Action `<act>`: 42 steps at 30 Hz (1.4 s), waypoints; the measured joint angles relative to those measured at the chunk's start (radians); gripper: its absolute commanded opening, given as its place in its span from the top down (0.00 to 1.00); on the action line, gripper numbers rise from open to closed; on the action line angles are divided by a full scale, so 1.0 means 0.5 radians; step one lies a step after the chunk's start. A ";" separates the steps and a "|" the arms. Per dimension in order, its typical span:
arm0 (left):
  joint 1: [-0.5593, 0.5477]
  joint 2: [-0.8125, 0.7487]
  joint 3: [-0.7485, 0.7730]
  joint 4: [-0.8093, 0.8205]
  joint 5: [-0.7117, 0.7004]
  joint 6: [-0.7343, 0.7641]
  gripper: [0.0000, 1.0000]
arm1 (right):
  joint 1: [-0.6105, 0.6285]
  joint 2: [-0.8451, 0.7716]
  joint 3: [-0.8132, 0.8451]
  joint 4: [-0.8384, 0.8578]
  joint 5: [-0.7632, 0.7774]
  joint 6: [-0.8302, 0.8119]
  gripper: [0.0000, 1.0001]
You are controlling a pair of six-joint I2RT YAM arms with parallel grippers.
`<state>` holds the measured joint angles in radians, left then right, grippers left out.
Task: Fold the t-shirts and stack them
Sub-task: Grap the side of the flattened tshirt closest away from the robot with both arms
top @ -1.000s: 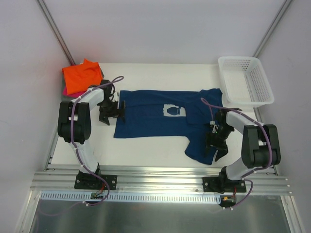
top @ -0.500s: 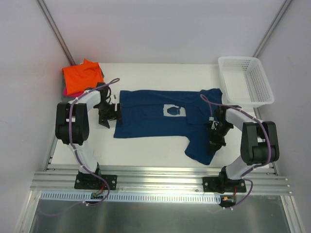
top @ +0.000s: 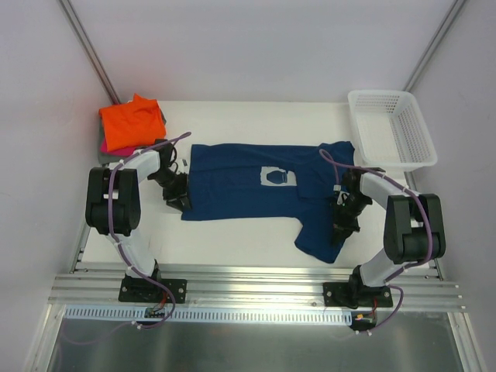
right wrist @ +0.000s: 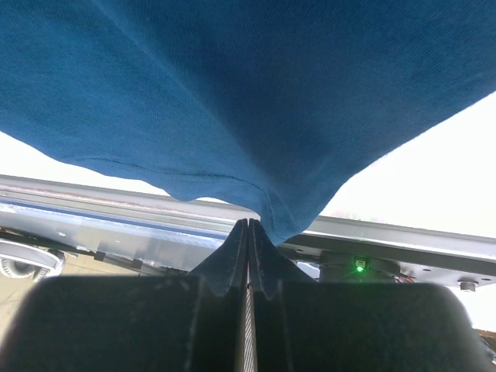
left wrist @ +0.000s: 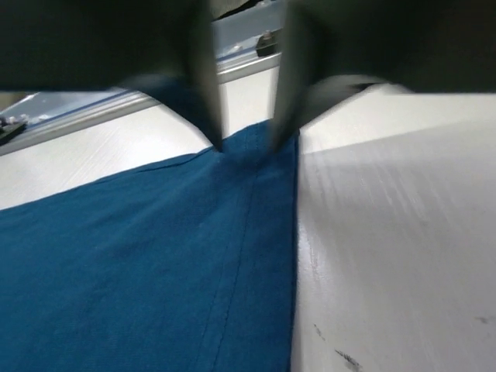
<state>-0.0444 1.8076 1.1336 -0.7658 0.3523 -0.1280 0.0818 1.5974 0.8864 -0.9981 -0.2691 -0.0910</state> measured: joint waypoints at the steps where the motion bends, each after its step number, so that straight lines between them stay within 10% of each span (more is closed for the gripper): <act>1: 0.000 0.000 -0.001 0.000 0.020 -0.007 0.92 | 0.000 -0.002 -0.001 -0.001 -0.002 -0.001 0.99; 7: 0.000 0.000 -0.005 0.003 0.071 -0.013 1.00 | 0.000 -0.050 -0.014 0.002 -0.003 -0.003 0.99; 11: -0.001 0.000 -0.017 0.003 0.082 -0.021 1.00 | 0.002 -0.100 -0.014 -0.011 0.002 0.002 0.49; 17: 0.000 0.000 -0.021 0.003 0.082 -0.023 1.00 | 0.025 -0.171 -0.064 -0.059 -0.002 0.003 0.36; 27: 0.000 -0.006 -0.021 0.003 0.079 -0.022 1.00 | 0.043 -0.182 -0.227 -0.108 -0.038 0.041 0.41; 34: 0.000 -0.007 -0.019 0.003 0.067 -0.021 1.00 | -0.002 -0.099 -0.241 -0.078 -0.069 0.079 0.96; 36: 0.000 -0.007 -0.019 0.003 0.066 -0.021 1.00 | -0.010 -0.053 -0.213 -0.072 -0.069 0.094 0.94; 38: 0.000 -0.007 -0.018 0.002 0.066 -0.021 1.00 | -0.012 -0.011 -0.166 -0.065 -0.069 0.111 0.71; 42: 0.000 -0.007 0.003 0.002 0.066 -0.022 1.00 | -0.014 0.015 -0.086 -0.036 -0.060 0.092 0.96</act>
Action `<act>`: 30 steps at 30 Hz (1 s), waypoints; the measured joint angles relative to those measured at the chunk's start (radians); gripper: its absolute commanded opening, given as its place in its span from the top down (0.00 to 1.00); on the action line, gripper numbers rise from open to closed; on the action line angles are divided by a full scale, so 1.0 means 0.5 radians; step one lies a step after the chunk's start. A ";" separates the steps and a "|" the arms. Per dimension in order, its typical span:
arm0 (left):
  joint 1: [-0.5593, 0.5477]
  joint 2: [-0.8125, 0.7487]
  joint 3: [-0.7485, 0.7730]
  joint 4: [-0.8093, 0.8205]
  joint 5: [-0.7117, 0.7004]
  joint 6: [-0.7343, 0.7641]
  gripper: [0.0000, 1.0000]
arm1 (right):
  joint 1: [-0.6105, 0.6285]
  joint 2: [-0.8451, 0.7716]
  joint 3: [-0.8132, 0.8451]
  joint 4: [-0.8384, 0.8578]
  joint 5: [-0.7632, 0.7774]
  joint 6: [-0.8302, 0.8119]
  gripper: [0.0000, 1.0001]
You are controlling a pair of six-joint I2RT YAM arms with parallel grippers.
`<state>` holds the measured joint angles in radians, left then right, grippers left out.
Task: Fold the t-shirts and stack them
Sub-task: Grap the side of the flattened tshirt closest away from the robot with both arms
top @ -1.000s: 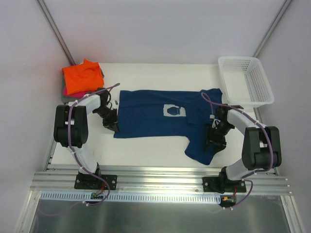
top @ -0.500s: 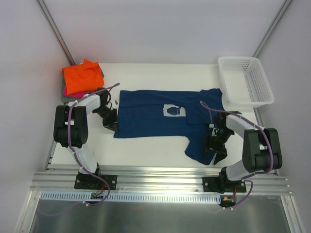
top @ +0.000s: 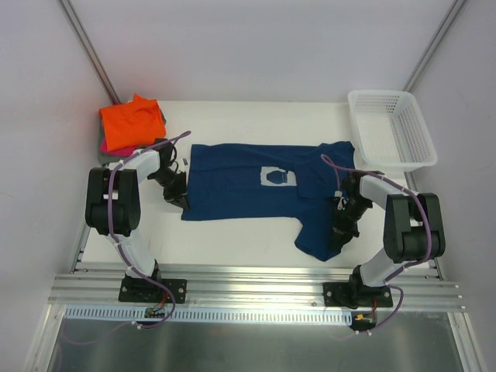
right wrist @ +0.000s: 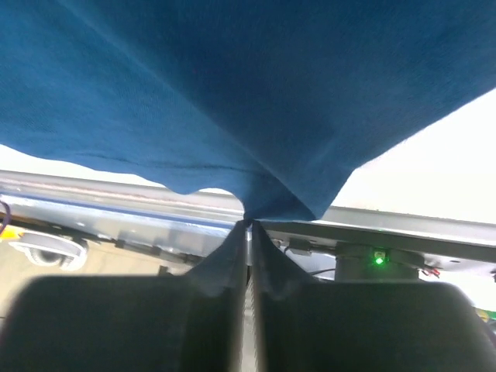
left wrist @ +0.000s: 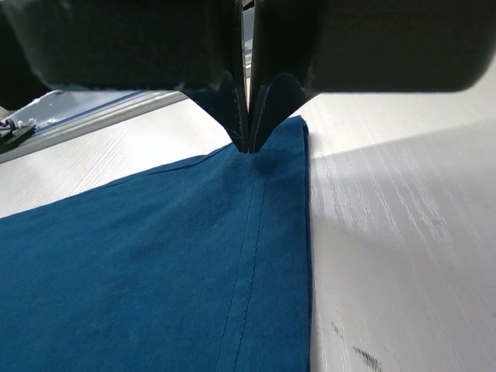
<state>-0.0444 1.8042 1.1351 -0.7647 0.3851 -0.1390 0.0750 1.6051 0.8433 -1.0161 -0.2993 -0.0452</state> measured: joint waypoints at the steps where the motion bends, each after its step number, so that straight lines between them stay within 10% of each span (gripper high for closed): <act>1: -0.001 0.000 0.007 0.001 0.000 0.000 1.00 | 0.000 0.001 0.007 0.007 0.001 -0.002 0.99; 30: 0.000 -0.021 0.439 -0.005 -0.114 0.071 1.00 | -0.109 -0.130 0.517 0.126 0.066 -0.054 0.99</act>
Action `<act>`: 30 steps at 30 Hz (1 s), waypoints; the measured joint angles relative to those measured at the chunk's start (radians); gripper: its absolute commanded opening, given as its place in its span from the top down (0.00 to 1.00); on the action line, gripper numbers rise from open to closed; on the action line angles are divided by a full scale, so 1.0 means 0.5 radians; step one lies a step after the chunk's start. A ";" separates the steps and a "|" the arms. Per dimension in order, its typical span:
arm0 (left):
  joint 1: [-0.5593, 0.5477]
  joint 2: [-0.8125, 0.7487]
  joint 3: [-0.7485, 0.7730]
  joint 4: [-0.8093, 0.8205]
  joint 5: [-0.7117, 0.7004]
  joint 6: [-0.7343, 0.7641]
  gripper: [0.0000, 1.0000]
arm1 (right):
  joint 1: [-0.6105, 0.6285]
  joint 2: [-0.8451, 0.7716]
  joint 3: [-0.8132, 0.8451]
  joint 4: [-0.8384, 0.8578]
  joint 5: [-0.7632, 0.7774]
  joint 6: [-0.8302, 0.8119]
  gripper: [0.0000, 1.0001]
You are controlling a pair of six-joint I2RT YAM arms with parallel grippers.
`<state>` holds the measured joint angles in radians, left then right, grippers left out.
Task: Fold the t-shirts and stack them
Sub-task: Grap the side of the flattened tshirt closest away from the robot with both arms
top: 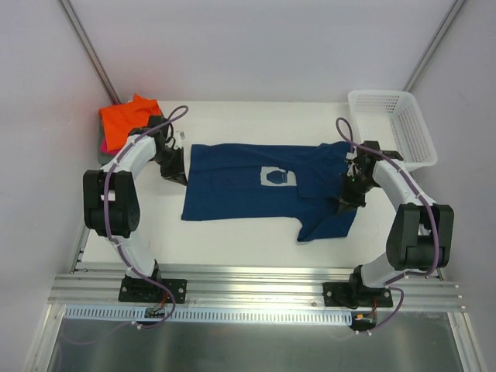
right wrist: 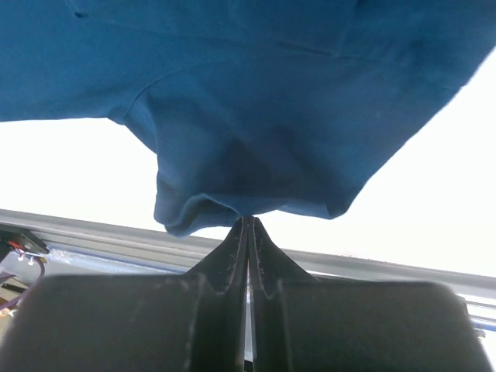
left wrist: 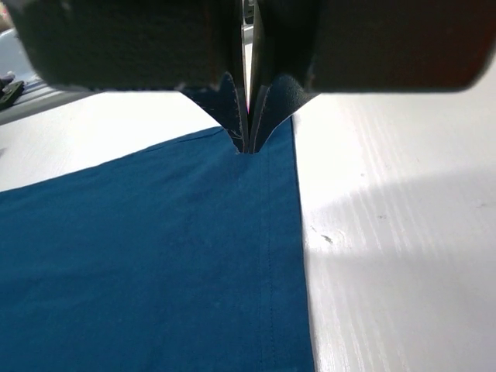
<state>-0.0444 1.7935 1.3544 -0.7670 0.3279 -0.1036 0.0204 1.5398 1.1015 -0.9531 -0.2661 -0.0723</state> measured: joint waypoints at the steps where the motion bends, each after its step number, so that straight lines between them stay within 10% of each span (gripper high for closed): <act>1: 0.000 -0.008 0.002 -0.001 -0.006 0.008 1.00 | -0.011 -0.007 0.002 0.000 0.003 0.000 0.99; 10: 0.001 -0.268 -0.384 -0.019 -0.050 -0.007 0.79 | -0.074 -0.179 -0.091 0.008 0.009 0.002 0.99; 13: 0.002 -0.269 -0.448 -0.047 -0.047 -0.014 0.53 | -0.074 -0.214 -0.124 0.005 0.008 0.002 0.99; 30: 0.054 -0.001 -0.447 -0.042 0.040 -0.056 0.56 | -0.121 -0.221 -0.139 0.011 0.018 0.002 0.99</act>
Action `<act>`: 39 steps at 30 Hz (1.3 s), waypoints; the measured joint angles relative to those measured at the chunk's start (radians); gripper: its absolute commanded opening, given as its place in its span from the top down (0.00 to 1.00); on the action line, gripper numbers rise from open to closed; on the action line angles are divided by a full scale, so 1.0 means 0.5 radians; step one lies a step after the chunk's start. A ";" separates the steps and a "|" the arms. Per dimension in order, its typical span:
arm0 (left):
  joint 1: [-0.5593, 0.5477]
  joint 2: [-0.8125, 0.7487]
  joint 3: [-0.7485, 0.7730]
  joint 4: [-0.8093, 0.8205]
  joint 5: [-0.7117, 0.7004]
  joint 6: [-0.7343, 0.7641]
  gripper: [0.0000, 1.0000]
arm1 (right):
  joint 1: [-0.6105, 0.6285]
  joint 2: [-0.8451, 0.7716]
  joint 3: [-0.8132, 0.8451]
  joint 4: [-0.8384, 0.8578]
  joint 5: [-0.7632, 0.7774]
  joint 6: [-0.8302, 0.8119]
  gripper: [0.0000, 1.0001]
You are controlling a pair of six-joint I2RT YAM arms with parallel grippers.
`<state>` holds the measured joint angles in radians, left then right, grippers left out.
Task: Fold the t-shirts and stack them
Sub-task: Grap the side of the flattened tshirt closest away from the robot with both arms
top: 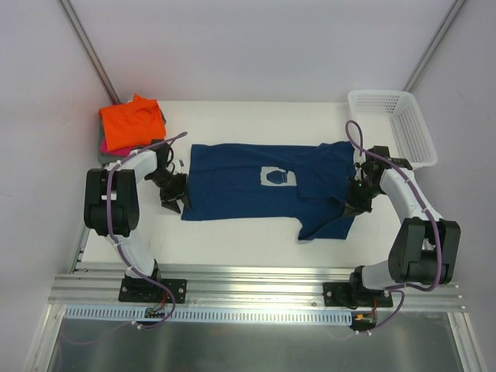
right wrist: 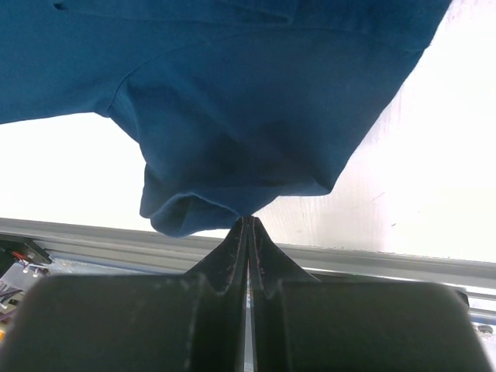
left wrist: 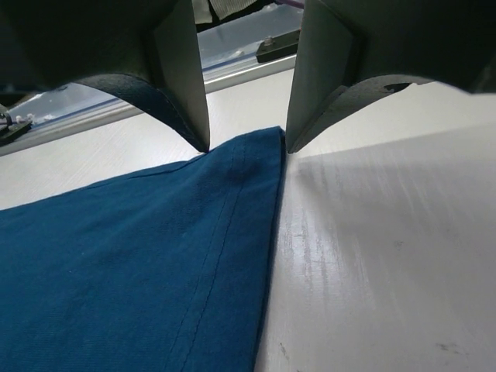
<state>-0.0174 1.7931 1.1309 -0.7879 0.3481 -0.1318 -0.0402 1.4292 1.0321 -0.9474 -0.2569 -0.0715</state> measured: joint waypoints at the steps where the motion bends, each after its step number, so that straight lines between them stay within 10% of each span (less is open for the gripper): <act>1: -0.001 0.007 0.000 0.002 0.014 -0.005 0.57 | -0.005 0.000 0.000 0.000 0.004 0.000 0.99; 30: 0.069 -0.079 -0.147 0.023 0.034 -0.042 0.57 | -0.043 0.006 0.000 0.042 0.011 0.001 0.99; 39: 0.069 -0.020 -0.150 0.031 0.050 -0.070 0.77 | -0.046 0.005 0.000 0.049 0.011 0.001 1.00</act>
<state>0.0170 1.7832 1.0561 -0.7723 0.3733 -0.1669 -0.0631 1.4319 1.0321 -0.9230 -0.2516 -0.0711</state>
